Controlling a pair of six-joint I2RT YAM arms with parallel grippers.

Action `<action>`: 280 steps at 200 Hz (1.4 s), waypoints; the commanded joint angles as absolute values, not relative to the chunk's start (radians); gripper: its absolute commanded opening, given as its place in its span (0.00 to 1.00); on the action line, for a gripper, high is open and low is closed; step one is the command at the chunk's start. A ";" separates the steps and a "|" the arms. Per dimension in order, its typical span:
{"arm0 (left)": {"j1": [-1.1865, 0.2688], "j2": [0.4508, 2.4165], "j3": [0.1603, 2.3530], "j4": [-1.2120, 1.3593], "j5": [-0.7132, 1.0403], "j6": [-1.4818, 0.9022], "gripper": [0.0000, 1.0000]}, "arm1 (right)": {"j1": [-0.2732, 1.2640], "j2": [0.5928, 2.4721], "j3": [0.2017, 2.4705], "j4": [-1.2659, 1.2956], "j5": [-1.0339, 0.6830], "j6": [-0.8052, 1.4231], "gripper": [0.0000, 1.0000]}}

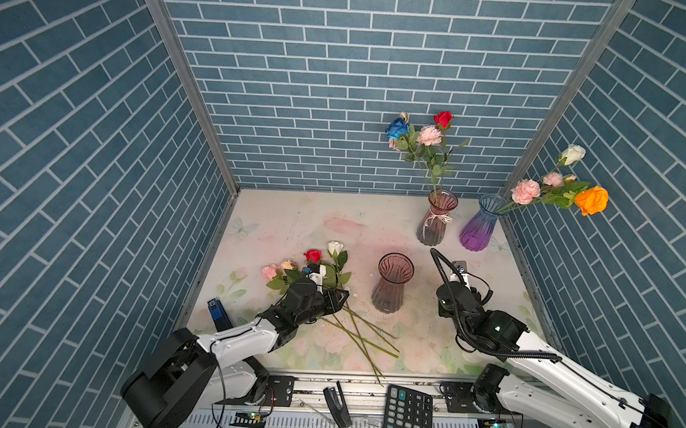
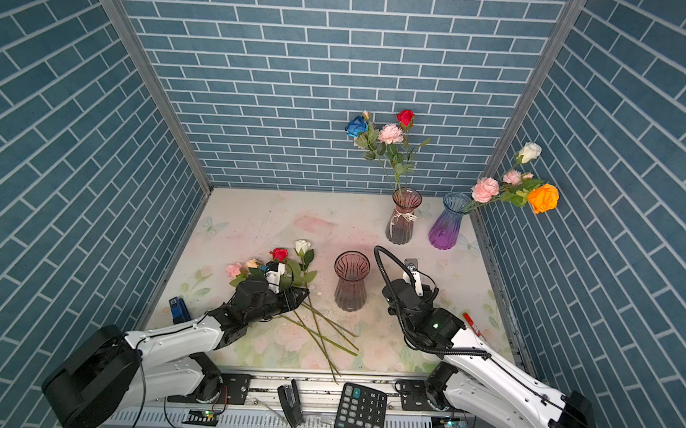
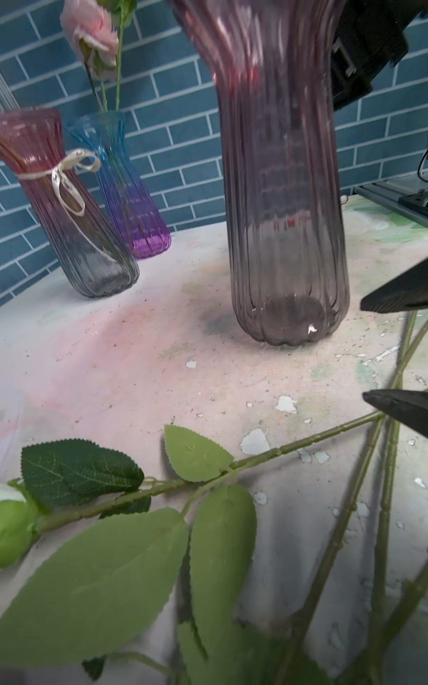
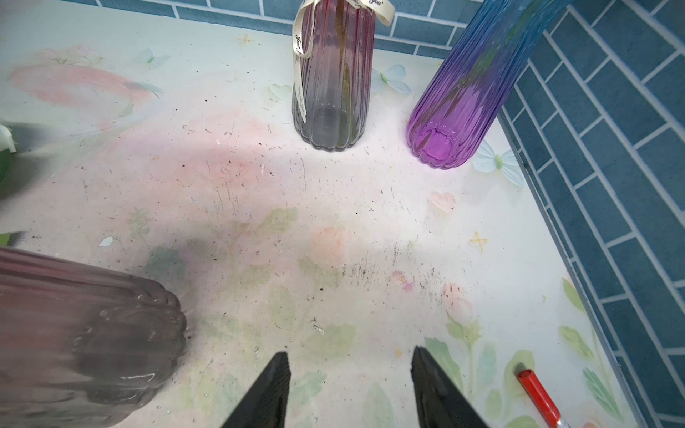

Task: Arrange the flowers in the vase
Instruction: 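Grasp the white rose stem with the left gripper while the right gripper waits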

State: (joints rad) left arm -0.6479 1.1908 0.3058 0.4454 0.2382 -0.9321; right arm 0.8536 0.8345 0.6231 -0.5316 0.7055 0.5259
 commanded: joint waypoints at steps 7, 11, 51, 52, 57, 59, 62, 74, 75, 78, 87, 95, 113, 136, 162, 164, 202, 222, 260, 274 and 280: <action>-0.672 1.225 0.418 0.280 0.104 -0.949 0.38 | 0.847 0.808 0.637 -0.513 0.698 0.538 0.55; -0.673 1.235 0.429 0.261 0.092 -0.953 0.38 | 0.846 0.803 0.635 -0.513 0.699 0.538 0.55; -0.693 1.359 0.543 0.144 0.057 -0.964 0.41 | 0.842 0.781 0.623 -0.509 0.693 0.538 0.54; -0.694 1.362 0.545 0.143 0.057 -0.964 0.41 | 0.841 0.780 0.622 -0.509 0.693 0.538 0.54; -0.696 1.376 0.556 0.135 0.057 -0.965 0.41 | 0.841 0.778 0.621 -0.508 0.690 0.538 0.54; -0.696 1.382 0.560 0.133 0.057 -0.966 0.41 | 0.842 0.777 0.620 -0.509 0.689 0.538 0.54; -0.698 1.390 0.564 0.131 0.057 -0.969 0.41 | 0.842 0.775 0.620 -0.508 0.688 0.538 0.54; -0.699 1.412 0.572 0.134 0.054 -0.980 0.42 | 0.841 0.769 0.617 -0.507 0.684 0.538 0.54; -0.699 1.412 0.572 0.135 0.054 -0.982 0.42 | 0.842 0.769 0.617 -0.506 0.683 0.538 0.54; -0.700 1.415 0.571 0.138 0.052 -0.987 0.42 | 0.841 0.769 0.616 -0.506 0.683 0.538 0.54; -0.700 1.417 0.565 0.149 0.044 -1.001 0.42 | 0.841 0.766 0.615 -0.506 0.681 0.538 0.54; -0.700 1.418 0.557 0.157 0.033 -1.018 0.42 | 0.840 0.764 0.615 -0.508 0.681 0.537 0.54; -0.700 1.430 0.555 0.168 0.011 -1.041 0.42 | 0.841 0.764 0.615 -0.510 0.680 0.537 0.54; -0.699 1.473 0.581 0.176 0.027 -1.046 0.41 | 0.840 0.767 0.615 -0.509 0.680 0.535 0.53; -0.707 1.490 0.609 0.149 0.029 -1.038 0.41 | 0.839 0.778 0.619 -0.511 0.678 0.534 0.51; -0.708 1.490 0.609 0.146 0.027 -1.038 0.41 | 0.839 0.778 0.620 -0.512 0.679 0.534 0.51; -0.709 1.465 0.617 0.069 -0.020 -1.033 0.40 | 0.839 0.820 0.636 -0.501 0.663 0.521 0.49; -0.709 1.473 0.635 0.041 -0.022 -1.026 0.40 | 0.839 0.843 0.646 -0.498 0.652 0.511 0.48; -0.709 1.513 0.677 0.007 -0.003 -1.015 0.40 | 0.837 0.877 0.664 -0.506 0.651 0.511 0.48; -0.709 1.517 0.680 0.004 -0.002 -1.014 0.40 | 0.837 0.883 0.667 -0.506 0.647 0.509 0.49; -0.709 1.517 0.680 0.001 -0.003 -1.016 0.40 | 0.837 0.884 0.666 -0.506 0.648 0.509 0.49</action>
State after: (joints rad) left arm -0.7029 1.5032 0.6640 0.0509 0.0025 -1.0313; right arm 0.8425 0.8776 0.6292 -0.5076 0.6510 0.5156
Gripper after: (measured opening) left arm 0.401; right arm 0.483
